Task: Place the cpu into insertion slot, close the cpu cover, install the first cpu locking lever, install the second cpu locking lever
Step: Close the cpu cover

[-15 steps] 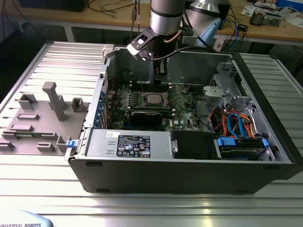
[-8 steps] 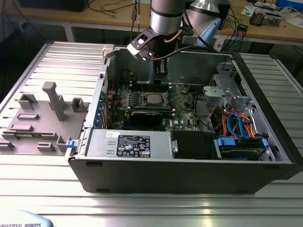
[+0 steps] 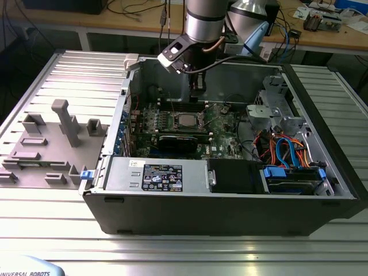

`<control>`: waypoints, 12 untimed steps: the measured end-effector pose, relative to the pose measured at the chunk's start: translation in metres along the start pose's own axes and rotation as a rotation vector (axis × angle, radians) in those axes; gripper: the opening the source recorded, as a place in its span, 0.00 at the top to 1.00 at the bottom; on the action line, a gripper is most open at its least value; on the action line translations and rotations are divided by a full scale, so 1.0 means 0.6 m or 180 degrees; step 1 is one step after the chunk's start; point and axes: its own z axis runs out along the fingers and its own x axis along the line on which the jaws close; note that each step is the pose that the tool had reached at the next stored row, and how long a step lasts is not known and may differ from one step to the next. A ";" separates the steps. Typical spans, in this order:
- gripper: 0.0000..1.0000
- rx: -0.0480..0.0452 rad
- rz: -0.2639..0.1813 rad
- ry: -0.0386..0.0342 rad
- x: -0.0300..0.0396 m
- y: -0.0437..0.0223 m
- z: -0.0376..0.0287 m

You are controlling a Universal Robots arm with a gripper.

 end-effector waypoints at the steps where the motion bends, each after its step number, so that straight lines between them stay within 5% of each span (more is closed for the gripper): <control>1: 0.84 0.0000 0.0000 0.0000 0.000 0.000 0.000; 12: 0.84 0.0000 0.0000 0.0000 0.000 0.002 0.000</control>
